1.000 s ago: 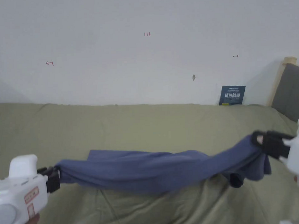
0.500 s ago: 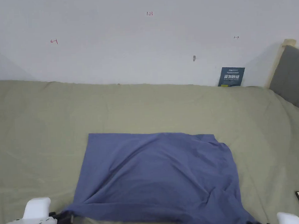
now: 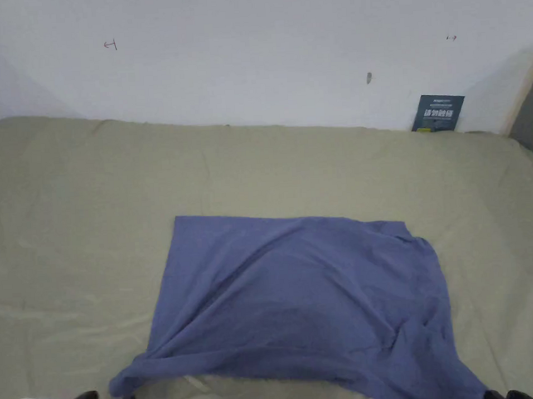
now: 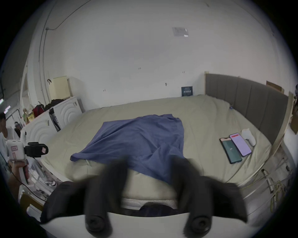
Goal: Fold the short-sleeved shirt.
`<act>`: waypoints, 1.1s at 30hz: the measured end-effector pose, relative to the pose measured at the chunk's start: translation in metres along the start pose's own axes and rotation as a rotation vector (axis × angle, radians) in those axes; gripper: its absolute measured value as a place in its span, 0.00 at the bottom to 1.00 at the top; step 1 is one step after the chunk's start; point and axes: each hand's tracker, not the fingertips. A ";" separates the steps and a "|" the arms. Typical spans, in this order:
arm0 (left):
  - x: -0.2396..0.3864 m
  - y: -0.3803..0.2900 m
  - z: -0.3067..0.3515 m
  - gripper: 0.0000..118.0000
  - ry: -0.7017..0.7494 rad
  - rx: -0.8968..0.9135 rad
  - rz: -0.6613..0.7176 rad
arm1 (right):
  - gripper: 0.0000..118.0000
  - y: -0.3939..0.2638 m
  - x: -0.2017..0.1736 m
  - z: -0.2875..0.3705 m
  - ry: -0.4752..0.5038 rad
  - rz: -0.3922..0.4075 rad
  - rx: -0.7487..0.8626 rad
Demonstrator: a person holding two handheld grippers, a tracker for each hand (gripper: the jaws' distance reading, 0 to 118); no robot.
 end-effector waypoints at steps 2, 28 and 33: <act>0.002 -0.008 -0.006 0.01 0.008 -0.020 -0.007 | 0.01 -0.004 -0.004 0.006 -0.002 0.002 0.021; -0.076 -0.010 -0.208 0.39 -0.030 -0.367 -0.105 | 0.01 -0.009 0.002 -0.016 -0.029 -0.094 -0.119; -0.068 -0.008 -0.192 0.03 -0.059 -0.350 -0.064 | 0.01 -0.008 0.005 -0.024 -0.040 -0.084 -0.143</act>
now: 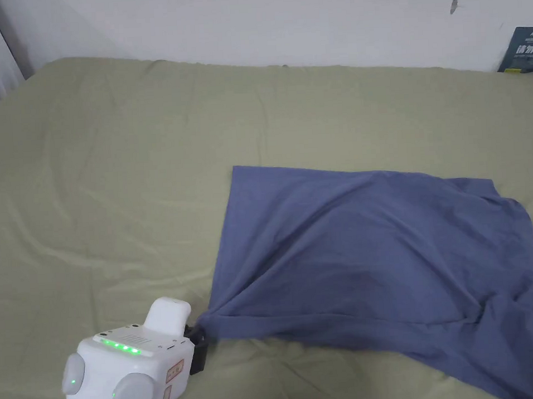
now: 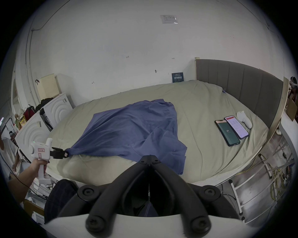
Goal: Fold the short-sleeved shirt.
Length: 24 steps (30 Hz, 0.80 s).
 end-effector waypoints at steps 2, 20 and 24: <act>0.003 0.000 0.010 0.03 0.011 0.019 0.011 | 0.01 0.005 0.000 -0.007 -0.011 0.018 -0.018; 0.034 0.007 0.031 0.03 0.055 0.044 0.020 | 0.55 -0.017 0.064 -0.150 -0.104 0.159 -0.331; 0.035 0.008 0.030 0.03 0.040 0.032 0.051 | 0.02 -0.014 0.056 -0.143 -0.050 0.111 -0.328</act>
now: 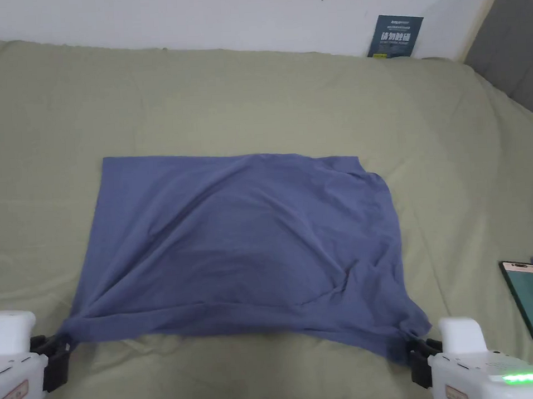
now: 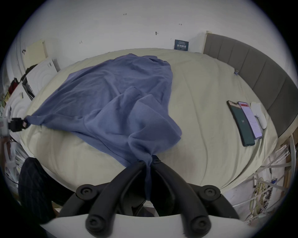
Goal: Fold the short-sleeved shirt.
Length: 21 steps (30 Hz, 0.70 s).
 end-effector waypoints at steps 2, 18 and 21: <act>0.003 0.003 0.003 0.03 0.010 -0.003 -0.012 | 0.02 0.006 0.003 0.007 -0.010 0.003 0.007; -0.017 0.131 -0.031 0.03 -0.091 -0.043 0.051 | 0.02 0.176 0.031 0.018 0.209 -0.096 0.045; -0.020 0.160 -0.064 0.03 -0.073 -0.083 0.066 | 0.02 0.210 0.036 -0.012 0.210 -0.102 0.023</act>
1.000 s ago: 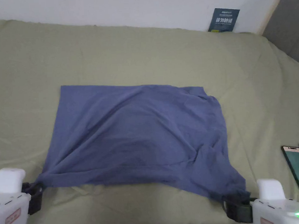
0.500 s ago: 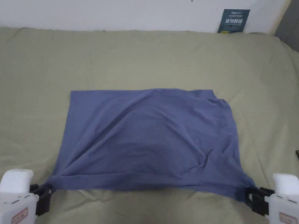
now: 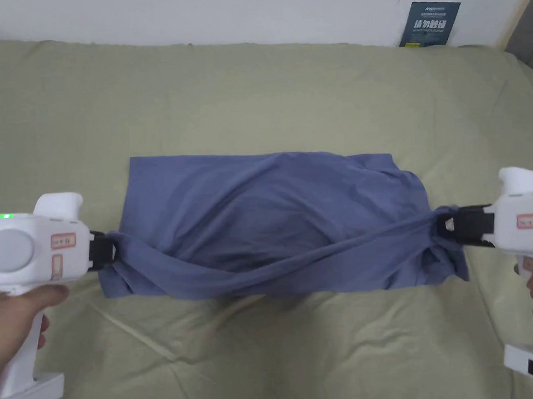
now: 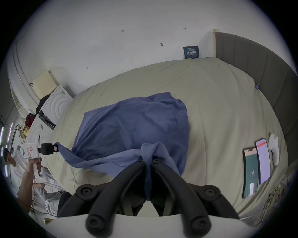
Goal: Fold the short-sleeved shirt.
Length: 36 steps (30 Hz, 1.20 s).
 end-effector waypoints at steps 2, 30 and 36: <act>-0.003 0.018 -0.020 0.03 0.026 -0.028 0.032 | 0.02 0.019 0.006 -0.022 -0.007 -0.021 -0.025; 0.029 -0.087 0.073 0.96 0.054 0.402 -0.047 | 0.95 -0.096 -0.031 0.049 -0.121 0.157 0.310; 0.039 -0.164 0.095 0.62 0.150 0.390 -0.113 | 0.11 -0.197 -0.071 0.080 -0.164 0.192 0.413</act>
